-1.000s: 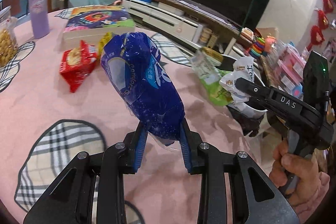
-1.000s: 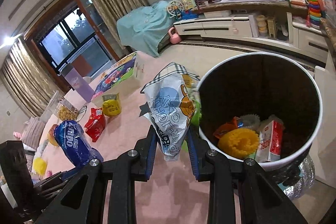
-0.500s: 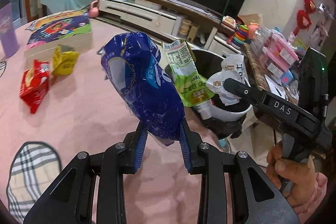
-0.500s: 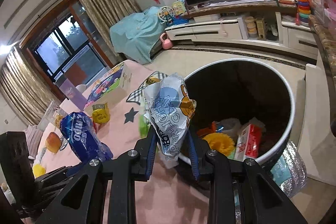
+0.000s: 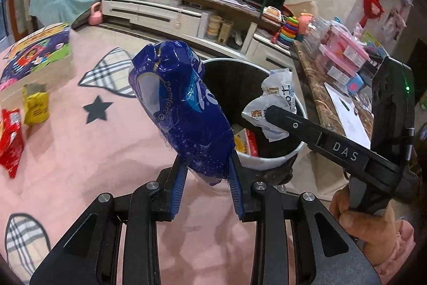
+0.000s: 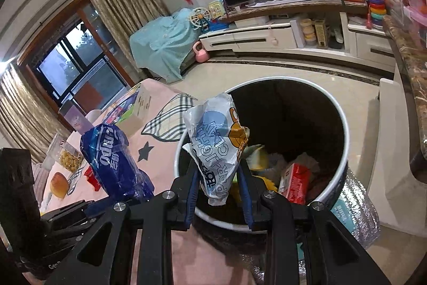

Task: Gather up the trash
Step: 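Carry the blue bag and white bag over the bin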

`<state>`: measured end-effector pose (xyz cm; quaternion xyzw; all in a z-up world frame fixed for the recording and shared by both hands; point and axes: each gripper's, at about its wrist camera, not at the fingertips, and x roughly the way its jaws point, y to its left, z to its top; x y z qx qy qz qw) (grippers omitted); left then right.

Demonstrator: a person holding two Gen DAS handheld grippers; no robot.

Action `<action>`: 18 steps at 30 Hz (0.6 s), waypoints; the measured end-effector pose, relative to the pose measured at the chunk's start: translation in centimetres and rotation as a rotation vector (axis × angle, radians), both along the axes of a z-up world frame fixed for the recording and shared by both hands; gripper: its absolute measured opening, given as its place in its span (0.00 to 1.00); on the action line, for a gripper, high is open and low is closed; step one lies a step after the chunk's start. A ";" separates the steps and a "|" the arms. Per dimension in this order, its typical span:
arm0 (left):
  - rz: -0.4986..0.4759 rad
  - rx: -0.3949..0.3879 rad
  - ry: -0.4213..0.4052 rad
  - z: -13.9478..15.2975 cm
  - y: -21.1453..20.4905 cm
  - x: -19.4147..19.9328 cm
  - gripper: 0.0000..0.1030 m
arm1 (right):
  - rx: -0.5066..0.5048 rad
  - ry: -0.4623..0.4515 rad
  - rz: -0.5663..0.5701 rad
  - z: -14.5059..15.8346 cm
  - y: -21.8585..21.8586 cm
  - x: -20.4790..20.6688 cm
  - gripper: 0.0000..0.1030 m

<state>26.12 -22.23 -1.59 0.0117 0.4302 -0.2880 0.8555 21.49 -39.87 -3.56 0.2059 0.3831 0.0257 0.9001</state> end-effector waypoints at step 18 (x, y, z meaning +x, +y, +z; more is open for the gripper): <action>-0.063 0.031 0.029 -0.7 -4.0 1.7 0.30 | -0.013 0.020 -0.036 0.1 -2.9 0.2 0.28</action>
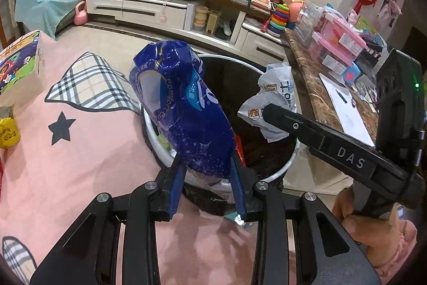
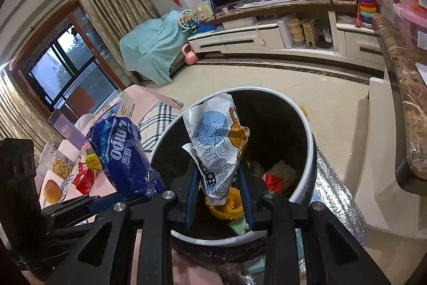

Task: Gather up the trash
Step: 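Carry the blue bag and white bag over the bin, then open both tools to drop the bags into the bin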

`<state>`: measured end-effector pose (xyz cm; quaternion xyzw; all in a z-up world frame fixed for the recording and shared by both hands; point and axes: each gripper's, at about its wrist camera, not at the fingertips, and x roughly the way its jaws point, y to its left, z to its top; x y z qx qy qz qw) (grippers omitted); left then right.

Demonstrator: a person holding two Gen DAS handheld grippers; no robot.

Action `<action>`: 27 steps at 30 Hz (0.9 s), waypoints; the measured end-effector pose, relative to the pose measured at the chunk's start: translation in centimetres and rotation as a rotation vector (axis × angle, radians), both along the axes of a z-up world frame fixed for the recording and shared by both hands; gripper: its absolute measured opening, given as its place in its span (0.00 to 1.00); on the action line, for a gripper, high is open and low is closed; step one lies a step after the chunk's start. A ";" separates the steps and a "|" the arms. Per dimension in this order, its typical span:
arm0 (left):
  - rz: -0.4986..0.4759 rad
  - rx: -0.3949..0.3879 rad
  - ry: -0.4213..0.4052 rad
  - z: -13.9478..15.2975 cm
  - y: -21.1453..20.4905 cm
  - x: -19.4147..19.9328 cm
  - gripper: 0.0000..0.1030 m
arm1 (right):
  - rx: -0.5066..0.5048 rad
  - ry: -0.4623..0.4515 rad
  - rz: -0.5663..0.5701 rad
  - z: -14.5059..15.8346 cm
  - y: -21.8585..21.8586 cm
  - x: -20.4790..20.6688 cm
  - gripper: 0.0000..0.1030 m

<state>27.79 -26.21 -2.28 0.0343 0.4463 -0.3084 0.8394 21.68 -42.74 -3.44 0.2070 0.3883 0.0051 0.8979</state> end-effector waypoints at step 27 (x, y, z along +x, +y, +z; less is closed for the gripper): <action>0.123 -0.037 0.011 -0.2 4.4 -1.1 0.66 | 0.025 -0.014 -0.013 0.7 0.3 -0.7 0.68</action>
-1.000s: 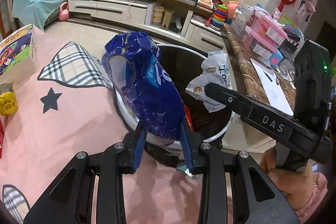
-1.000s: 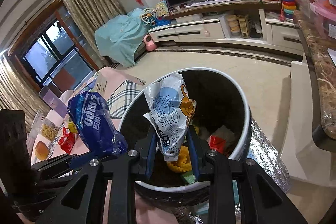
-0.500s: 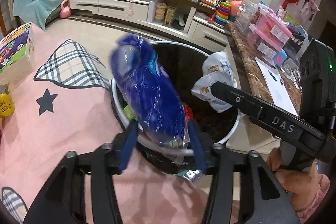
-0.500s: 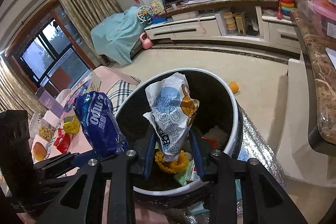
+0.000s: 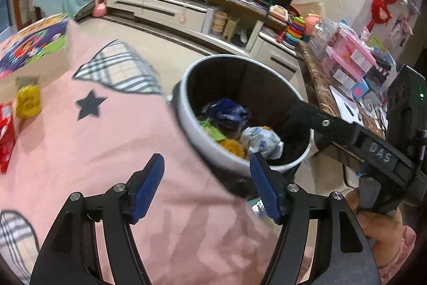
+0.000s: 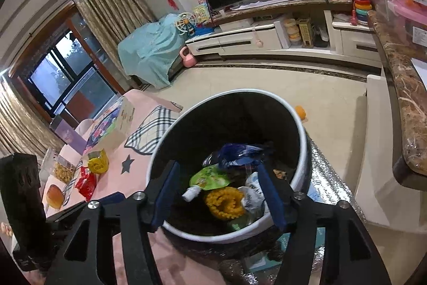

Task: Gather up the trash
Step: 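Open both tools to drop the bags into the bin, then move both open tools from the bin back over the table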

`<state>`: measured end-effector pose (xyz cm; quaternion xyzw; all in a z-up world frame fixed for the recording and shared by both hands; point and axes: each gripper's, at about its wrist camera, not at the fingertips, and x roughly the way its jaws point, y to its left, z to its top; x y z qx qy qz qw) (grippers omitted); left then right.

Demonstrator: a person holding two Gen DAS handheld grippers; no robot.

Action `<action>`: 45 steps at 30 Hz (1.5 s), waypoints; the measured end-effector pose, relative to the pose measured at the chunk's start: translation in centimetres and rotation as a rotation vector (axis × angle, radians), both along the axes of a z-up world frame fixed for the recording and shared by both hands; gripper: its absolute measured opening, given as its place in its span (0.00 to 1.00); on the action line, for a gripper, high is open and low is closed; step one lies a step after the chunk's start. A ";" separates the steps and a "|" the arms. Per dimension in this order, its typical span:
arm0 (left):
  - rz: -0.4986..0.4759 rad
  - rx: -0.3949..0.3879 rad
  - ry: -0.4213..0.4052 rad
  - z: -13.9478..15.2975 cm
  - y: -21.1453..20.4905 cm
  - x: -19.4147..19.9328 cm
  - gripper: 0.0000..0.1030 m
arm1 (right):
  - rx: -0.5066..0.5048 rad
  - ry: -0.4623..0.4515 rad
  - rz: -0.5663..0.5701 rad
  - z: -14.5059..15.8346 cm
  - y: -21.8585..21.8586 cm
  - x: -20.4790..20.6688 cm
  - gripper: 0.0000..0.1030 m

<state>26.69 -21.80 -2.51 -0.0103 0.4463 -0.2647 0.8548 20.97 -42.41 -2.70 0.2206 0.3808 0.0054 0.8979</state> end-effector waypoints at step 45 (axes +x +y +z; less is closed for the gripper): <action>0.451 -0.018 -0.026 -2.6 20.3 -7.9 0.67 | -0.032 -0.003 0.276 -1.4 17.4 -2.8 0.88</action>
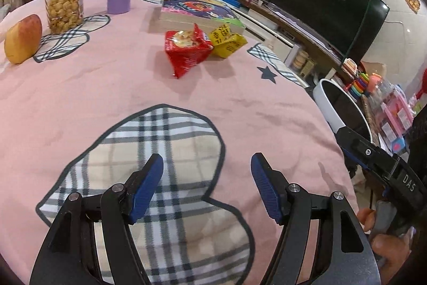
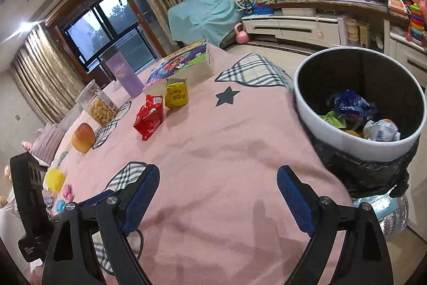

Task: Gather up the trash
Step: 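Move both open tools from the bin back over the table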

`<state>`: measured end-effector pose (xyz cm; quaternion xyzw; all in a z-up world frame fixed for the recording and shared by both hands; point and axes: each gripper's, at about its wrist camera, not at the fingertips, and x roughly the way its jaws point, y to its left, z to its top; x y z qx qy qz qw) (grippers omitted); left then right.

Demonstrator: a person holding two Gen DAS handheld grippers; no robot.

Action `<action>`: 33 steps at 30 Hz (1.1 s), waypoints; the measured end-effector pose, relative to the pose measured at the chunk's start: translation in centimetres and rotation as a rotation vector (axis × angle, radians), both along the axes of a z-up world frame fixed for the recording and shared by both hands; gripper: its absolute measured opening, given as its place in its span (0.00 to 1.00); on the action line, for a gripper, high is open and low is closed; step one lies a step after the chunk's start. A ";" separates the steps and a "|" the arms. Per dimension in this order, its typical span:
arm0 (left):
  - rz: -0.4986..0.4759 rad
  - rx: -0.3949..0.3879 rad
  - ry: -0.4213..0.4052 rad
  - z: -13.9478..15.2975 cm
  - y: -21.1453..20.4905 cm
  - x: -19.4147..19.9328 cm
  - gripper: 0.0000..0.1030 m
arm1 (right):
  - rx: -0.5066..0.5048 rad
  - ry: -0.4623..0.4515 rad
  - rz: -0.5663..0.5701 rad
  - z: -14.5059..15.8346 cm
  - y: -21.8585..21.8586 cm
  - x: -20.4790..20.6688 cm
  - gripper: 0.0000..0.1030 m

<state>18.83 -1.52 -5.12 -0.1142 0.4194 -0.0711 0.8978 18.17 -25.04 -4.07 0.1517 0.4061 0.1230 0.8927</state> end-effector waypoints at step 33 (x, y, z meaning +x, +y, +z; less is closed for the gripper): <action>0.056 0.024 0.027 -0.9 4.2 5.2 0.68 | 0.046 0.035 0.062 -2.3 3.8 7.0 0.88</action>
